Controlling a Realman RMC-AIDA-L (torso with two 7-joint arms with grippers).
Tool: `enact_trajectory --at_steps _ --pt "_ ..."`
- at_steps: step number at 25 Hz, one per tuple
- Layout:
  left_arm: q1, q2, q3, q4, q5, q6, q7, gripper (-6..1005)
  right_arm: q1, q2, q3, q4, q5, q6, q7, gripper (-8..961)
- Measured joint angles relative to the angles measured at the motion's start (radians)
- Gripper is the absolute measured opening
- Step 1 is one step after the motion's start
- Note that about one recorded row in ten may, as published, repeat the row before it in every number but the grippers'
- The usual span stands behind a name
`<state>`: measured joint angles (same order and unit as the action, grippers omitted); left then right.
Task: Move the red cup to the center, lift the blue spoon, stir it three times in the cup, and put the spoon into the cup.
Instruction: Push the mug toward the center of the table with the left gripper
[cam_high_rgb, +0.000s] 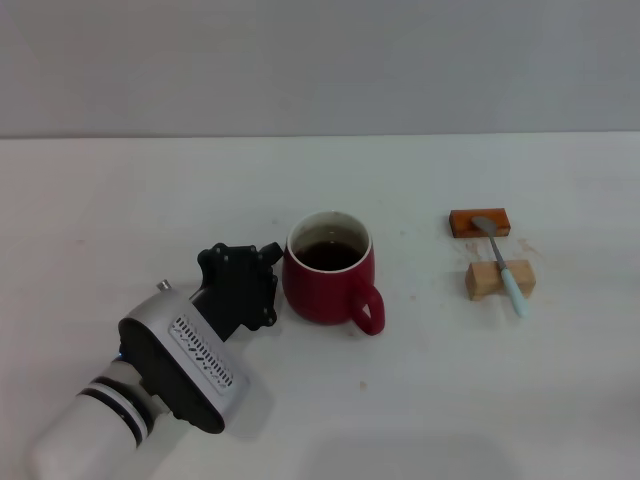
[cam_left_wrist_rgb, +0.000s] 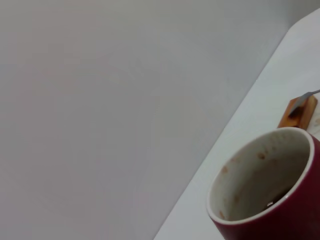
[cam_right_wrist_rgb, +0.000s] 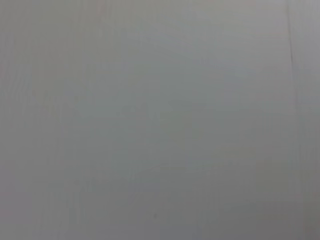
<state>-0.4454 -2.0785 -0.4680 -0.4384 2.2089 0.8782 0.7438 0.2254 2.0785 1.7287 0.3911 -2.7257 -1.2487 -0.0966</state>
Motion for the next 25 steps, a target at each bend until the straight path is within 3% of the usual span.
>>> enact_trajectory --at_steps 20,25 --pt "0.01 0.0 0.028 -0.022 -0.004 -0.009 -0.004 36 0.002 0.0 -0.002 0.0 0.0 0.0 0.0 717" --pt "0.01 0.0 -0.013 -0.003 -0.011 -0.016 -0.024 37 0.001 0.0 -0.002 0.0 0.0 0.0 0.0 717"
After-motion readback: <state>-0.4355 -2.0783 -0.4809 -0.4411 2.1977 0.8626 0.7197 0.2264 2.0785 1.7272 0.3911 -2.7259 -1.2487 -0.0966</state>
